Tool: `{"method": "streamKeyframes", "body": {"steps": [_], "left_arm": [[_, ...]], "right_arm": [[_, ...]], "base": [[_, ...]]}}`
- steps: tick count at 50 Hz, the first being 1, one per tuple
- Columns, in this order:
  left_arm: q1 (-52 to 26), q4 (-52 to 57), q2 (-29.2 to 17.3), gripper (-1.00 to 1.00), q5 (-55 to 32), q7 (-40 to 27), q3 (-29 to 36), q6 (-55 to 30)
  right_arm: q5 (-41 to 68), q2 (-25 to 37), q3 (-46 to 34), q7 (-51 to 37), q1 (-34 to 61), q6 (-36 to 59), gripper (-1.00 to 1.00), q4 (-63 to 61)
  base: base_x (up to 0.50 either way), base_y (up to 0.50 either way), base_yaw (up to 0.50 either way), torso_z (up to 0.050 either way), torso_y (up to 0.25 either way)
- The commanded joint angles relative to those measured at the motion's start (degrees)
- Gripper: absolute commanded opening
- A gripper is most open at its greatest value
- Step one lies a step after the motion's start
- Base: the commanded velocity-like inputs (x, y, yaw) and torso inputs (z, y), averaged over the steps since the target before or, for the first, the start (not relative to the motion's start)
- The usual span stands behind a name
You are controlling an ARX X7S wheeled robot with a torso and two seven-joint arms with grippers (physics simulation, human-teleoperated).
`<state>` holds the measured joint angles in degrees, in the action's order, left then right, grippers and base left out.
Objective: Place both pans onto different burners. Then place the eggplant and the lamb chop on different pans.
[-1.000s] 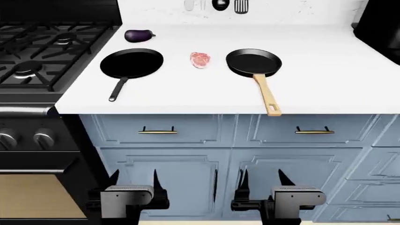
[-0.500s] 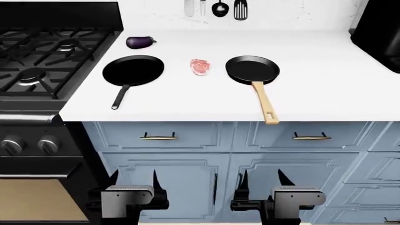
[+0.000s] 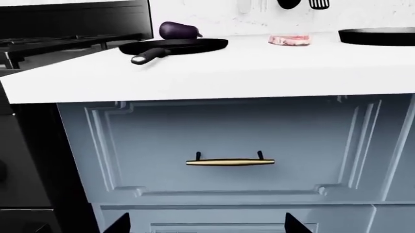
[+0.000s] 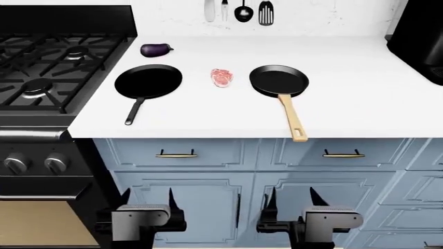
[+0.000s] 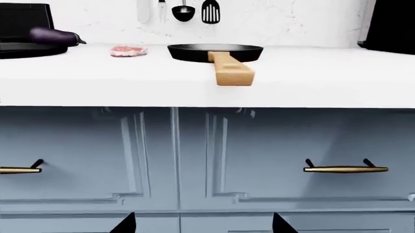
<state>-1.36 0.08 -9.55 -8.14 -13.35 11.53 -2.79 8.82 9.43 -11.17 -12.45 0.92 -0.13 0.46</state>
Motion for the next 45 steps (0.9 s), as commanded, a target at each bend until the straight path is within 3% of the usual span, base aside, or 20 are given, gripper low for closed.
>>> {"method": "streamKeyframes", "body": {"steps": [1,6,9,13,17,21,27,45], "left_arm": [[1.48,6.65,-1.14,1.0,-3.91,0.39,-1.15,-2.57],[4.56,31.4,-6.86,1.0,-8.45,-1.74,-2.47,-16.96],[0.14,47.42,-10.9,1.0,-15.75,-5.11,-5.81,-34.22],[-14.58,59.64,-13.12,1.0,-35.49,-12.42,-15.81,-57.38],[-36.51,58.17,-21.99,1.0,-69.87,-35.77,-17.59,-65.6],[-51.56,50.83,-26.05,1.0,-84.69,-46.31,-13.72,-67.56],[-64.71,45.35,-29.24,1.0,-92.72,-53.32,-7.82,-69.57],[-64.22,42.61,-31.24,1.0,-93.33,-52.86,-5.8,-70.33]], "right_arm": [[4.59,0.3,2.25,-1.56,-1.95,2.08,1.0,-8.05],[10.54,5.52,3.03,-5.41,-6.7,19.85,1.0,-32.88],[15.63,8.91,5.47,-9.36,-4.99,32.3,1.0,-47.31],[31.41,14.81,11.43,-19.47,6.46,50.49,1.0,-60.41],[65.79,31.72,7.65,-45.01,26.81,49.46,1.0,-60.4],[82.57,35.72,3.48,-55.08,44.17,52.42,1.0,-58.2],[89.99,37.31,-2.62,-60.24,57.6,57.74,1.0,-53.19],[90.47,39.04,-3.17,-60.19,59.48,58.67,1.0,-50.51]], "base": [[0.0,0.0,0.0,0.0,0.0],[0.0,0.0,0.0,0.0,0.0],[0.0,0.0,0.0,0.0,0.0],[0.0,0.0,0.0,0.0,0.0],[0.0,0.0,0.0,0.0,0.0],[0.0,0.0,0.0,0.0,0.0],[0.0,0.0,0.0,0.0,0.0],[0.0,0.0,0.0,0.0,0.0]]}}
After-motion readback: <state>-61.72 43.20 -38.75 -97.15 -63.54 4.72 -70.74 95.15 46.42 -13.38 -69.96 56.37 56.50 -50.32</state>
